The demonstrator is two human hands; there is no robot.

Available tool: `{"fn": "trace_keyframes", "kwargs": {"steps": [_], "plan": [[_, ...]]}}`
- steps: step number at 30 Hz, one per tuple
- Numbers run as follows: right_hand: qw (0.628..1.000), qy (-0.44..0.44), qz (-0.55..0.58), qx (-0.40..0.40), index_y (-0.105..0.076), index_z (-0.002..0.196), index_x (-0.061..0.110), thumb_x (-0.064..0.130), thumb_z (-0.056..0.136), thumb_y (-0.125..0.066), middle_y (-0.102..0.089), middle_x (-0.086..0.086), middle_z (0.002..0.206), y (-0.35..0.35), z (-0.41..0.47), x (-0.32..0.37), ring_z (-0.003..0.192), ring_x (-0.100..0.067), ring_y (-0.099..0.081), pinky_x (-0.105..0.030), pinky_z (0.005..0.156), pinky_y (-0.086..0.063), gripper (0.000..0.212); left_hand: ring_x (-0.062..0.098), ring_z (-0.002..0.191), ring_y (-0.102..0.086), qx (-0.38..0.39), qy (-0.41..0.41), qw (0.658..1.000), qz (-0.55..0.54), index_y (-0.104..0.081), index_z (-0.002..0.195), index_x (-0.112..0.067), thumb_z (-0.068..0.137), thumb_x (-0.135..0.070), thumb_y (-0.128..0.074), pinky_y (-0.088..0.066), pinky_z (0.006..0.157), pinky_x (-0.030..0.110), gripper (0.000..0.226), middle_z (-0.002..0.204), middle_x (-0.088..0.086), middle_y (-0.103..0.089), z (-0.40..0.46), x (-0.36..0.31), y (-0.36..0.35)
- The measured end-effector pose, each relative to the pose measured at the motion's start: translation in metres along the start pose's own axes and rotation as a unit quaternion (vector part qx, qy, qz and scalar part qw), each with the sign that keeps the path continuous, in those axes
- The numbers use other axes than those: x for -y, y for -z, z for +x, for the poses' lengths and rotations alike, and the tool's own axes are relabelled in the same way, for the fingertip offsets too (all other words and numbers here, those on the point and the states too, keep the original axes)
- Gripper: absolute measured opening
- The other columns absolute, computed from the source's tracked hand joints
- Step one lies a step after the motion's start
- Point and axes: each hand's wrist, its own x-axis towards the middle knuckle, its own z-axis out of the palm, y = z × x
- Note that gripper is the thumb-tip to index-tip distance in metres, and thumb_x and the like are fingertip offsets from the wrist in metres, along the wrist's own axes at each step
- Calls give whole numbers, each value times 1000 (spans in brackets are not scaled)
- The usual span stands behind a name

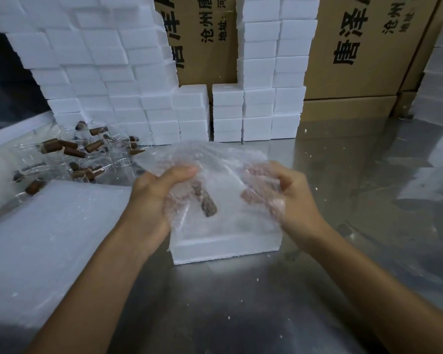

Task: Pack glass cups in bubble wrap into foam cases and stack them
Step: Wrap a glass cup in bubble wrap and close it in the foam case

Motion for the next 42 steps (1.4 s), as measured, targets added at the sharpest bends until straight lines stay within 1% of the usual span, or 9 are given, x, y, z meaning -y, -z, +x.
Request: {"fn": "trace_keyframes", "kwargs": {"steps": [3, 5, 10, 13, 16, 19, 32, 38, 42], "plan": [[979, -65, 45, -186, -72, 89, 17, 17, 94, -66, -69, 7, 83, 11, 10, -13, 75, -10, -67, -35, 74, -57, 8, 31, 97, -69, -23, 7, 994, -110, -70, 108, -6, 73, -20, -73, -51, 96, 47, 37, 100, 14, -71, 3, -3, 3], [968, -105, 106, -202, -69, 94, 17, 22, 94, -65, -70, 1, 95, 15, 13, -17, 80, -9, -70, -26, 76, -54, 7, 31, 107, -67, -54, -14, 985, -165, -69, 118, -8, 80, -19, -69, -53, 94, 44, 40, 113, 14, -70, 4, -4, 4], [937, -203, 270, -87, -55, 121, 16, 48, 66, -84, -65, -9, 120, 2, 9, -12, 99, -20, -73, -33, 92, -57, 69, 21, 97, -69, -36, -49, 969, -241, -79, 97, -19, 86, -17, -63, -57, 87, 38, 19, 106, 5, -73, 1, 2, -5], [908, -237, 343, 36, -70, 102, 21, 46, 63, -86, -68, -14, 122, -8, 1, -7, 96, -23, -73, -32, 83, -59, 50, 23, 100, -68, -27, -61, 971, -231, -72, 110, -13, 80, -13, -66, -55, 91, 35, 31, 111, 10, -72, -3, 6, -20], [920, -220, 318, 60, -79, 91, 18, 36, 77, -81, -75, -7, 106, -14, -2, -4, 84, -16, -73, -26, 68, -57, 22, 33, 117, -62, -30, -43, 983, -179, -61, 130, -4, 72, -13, -75, -49, 102, 44, 60, 129, 19, -63, -7, 13, -29], [939, -198, 274, -54, -72, 85, 14, 25, 88, -71, -75, -2, 83, -10, 3, -6, 65, -9, -69, -21, 55, -53, 12, 25, 103, -69, -22, -23, 995, -100, -68, 112, -11, 62, -13, -84, -58, 81, 39, 53, 109, 8, -73, -8, 19, -29], [978, 2, 70, -197, -68, 80, 8, 14, 94, -66, -62, 5, 57, -4, 4, -14, 51, -6, -57, -24, 46, -50, 16, 22, 102, -71, 72, 39, 995, 52, -73, 106, -23, 65, -36, -84, -60, 76, 44, 44, 111, 2, -74, -20, 26, -35], [981, -15, 72, -181, -65, 93, 15, 20, 92, -70, -71, 3, 71, -6, 3, -15, 63, -12, -67, -48, 63, -60, 7, 27, 114, -66, 35, 26, 999, 25, -65, 122, -20, 68, -37, -84, -45, 101, 59, 60, 118, 5, -71, -19, 23, -37], [982, 20, 26, -187, -44, 122, 42, 33, 89, -72, -59, 4, 115, 1, 1, -17, 77, -12, -72, -26, 64, -59, 44, 30, 111, -66, 2, 55, 999, 1, -69, 115, -19, 62, -35, -86, -50, 96, 54, 58, 109, 3, -74, -17, 20, -33]]}}
